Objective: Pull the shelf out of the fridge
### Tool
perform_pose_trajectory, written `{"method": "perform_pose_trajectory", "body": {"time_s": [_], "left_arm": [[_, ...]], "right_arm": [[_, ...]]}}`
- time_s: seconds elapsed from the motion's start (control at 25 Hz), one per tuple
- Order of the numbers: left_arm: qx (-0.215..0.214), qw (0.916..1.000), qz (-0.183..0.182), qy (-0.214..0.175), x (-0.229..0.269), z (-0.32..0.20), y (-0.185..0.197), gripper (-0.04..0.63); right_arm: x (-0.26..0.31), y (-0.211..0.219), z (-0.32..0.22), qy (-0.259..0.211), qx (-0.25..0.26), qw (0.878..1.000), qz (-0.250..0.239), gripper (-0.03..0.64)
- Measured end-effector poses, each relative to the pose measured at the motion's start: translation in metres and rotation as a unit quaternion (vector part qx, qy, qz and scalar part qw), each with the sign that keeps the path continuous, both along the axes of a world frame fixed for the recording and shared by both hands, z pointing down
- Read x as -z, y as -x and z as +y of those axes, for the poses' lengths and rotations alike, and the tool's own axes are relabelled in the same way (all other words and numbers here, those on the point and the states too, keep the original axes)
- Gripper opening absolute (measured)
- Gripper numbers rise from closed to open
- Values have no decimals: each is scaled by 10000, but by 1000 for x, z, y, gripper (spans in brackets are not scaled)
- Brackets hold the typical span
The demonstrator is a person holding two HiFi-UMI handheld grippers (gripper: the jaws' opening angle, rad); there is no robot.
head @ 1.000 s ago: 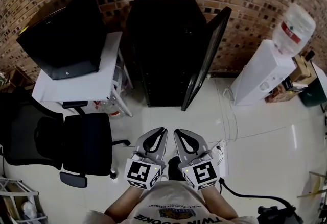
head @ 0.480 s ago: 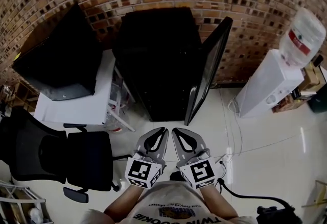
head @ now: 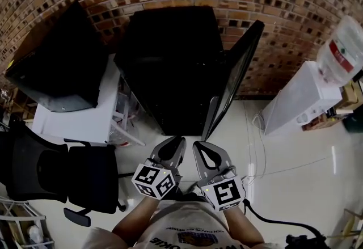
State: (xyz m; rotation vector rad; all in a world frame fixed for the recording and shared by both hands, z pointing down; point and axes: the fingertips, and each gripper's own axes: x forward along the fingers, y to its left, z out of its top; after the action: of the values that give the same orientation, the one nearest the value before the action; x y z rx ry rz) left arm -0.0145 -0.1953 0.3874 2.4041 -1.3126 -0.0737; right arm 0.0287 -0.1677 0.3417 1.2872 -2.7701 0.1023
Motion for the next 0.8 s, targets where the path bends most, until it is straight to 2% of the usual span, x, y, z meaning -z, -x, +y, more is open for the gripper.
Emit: {"method": "perform_pose_trajectory", "body": {"time_s": [0.16,0.32,0.52,0.64,0.8], "left_arm": [[118,9965,809,200,-15,-28,6,54],[128,9810,1931,129,-25,-62,20,92],[240,9696,2420,258,-57,-102,38,118],[306,9593,2776,411,-81,-128,44,143],[594,9440,3205,514,-115,-164,56,167]], "right_arm": [[-3,-2,-18,-17,29,9999,114,5],[-2,5,-40,-70,56,9998,203,5],[-3,20,-64,-77,7,9997,220,5],[-9,23,-78,-14,-51,9996,276,5],[-17,20,-93,45,-142,9994,313,5]]}}
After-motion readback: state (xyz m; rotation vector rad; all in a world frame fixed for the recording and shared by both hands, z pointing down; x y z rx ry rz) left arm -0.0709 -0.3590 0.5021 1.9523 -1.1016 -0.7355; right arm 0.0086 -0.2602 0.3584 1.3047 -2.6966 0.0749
